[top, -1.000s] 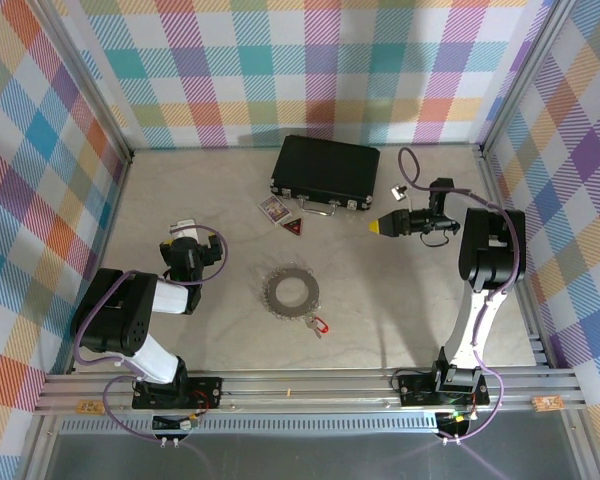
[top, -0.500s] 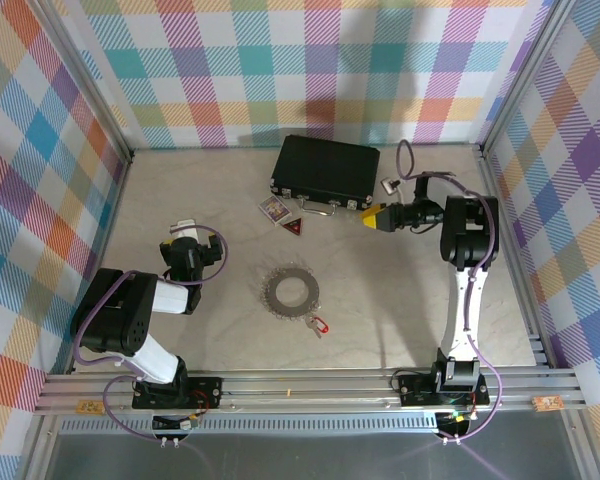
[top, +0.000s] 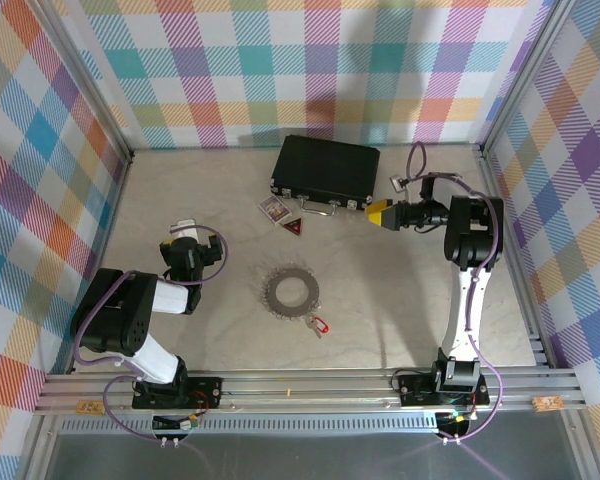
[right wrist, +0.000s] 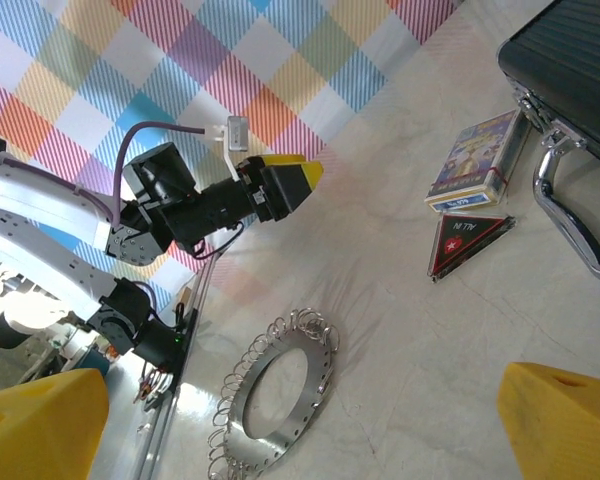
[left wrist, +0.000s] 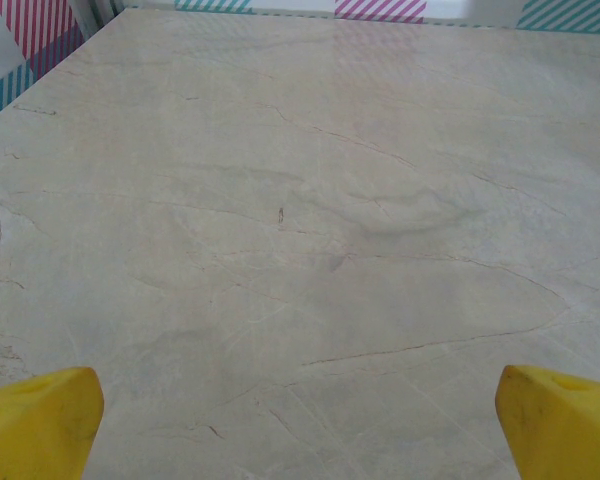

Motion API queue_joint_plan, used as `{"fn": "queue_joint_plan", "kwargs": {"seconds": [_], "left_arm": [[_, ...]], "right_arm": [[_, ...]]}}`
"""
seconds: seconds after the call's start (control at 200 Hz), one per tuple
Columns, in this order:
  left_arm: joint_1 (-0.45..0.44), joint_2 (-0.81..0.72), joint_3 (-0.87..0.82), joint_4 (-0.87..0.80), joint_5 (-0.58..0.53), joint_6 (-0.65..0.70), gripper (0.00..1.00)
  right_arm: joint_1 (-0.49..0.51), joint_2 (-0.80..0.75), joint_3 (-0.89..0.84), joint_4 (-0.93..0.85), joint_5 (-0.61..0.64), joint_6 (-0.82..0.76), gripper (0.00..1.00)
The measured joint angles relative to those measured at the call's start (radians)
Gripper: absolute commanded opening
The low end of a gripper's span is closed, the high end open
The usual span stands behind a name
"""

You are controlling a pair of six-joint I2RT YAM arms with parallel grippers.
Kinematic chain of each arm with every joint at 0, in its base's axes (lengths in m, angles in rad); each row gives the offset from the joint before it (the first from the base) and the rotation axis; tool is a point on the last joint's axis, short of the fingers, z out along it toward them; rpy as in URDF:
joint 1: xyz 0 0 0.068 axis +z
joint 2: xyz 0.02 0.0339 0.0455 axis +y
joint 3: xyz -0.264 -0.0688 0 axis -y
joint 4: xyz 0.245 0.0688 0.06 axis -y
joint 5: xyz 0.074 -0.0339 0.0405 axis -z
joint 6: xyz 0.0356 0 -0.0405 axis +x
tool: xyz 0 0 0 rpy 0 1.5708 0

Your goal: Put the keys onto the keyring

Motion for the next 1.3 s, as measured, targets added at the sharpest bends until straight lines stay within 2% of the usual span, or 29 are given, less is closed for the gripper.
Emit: {"fn": "queue_joint_plan", "kwargs": {"seconds": [0.455, 0.57, 0.7, 0.83, 0.995, 1.15, 1.3], "left_arm": [[0.0, 0.0, 0.0, 0.0, 0.0, 0.0, 1.0], [0.0, 0.0, 0.0, 0.0, 0.0, 0.0, 1.0], [0.0, 0.0, 0.0, 0.0, 0.0, 0.0, 1.0], [0.0, 0.0, 0.0, 0.0, 0.0, 0.0, 1.0], [0.0, 0.0, 0.0, 0.0, 0.0, 0.0, 1.0], [0.0, 0.0, 0.0, 0.0, 0.0, 0.0, 1.0], [0.0, 0.0, 0.0, 0.0, 0.0, 0.0, 1.0]], "right_arm": [[-0.106, -0.119, -0.158, 0.0, -0.031, -0.13, 0.99], [-0.125, -0.177, -0.231, 0.0, -0.031, -0.105, 0.99], [-0.13, -0.193, -0.223, 0.0, -0.031, -0.085, 0.99], [-0.13, -0.195, -0.234, 0.0, -0.031, -0.158, 0.99], [-0.142, -0.28, -0.398, 0.0, -0.031, -0.284, 0.99], [-0.199, -0.456, -0.615, 0.0, -0.031, -0.399, 0.99], [-0.253, -0.512, -0.682, 0.0, -0.031, -0.441, 0.99]]}}
